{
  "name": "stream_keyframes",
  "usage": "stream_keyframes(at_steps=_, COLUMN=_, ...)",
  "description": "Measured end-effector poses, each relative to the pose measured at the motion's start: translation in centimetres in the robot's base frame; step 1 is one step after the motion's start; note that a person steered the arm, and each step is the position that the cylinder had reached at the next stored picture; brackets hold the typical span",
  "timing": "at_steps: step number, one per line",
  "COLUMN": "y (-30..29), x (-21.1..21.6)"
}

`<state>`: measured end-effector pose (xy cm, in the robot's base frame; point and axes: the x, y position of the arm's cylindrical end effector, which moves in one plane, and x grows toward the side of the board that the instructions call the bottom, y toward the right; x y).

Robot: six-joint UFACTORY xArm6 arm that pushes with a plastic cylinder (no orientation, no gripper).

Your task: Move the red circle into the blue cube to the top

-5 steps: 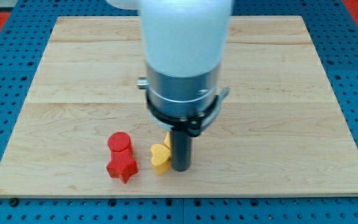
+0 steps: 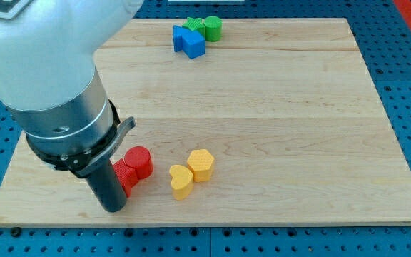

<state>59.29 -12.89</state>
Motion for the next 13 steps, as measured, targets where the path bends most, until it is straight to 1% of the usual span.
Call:
stream_keyframes(at_steps=1, y=0.0, x=0.0)
stream_keyframes(at_steps=2, y=0.0, x=-1.3)
stream_keyframes(at_steps=3, y=2.0, x=-4.9)
stream_keyframes(at_steps=4, y=5.6, x=-8.0)
stream_keyframes(at_steps=5, y=8.4, x=-10.4)
stream_keyframes(at_steps=6, y=8.6, x=-12.5)
stream_keyframes(at_steps=7, y=5.5, x=-13.2)
stream_keyframes(at_steps=8, y=4.3, x=-13.2)
stream_keyframes(at_steps=9, y=3.6, x=-16.4)
stream_keyframes(at_steps=10, y=-0.1, x=-14.5)
stream_keyframes(at_steps=11, y=-2.1, x=-15.8)
stream_keyframes(at_steps=13, y=3.9, x=-23.7)
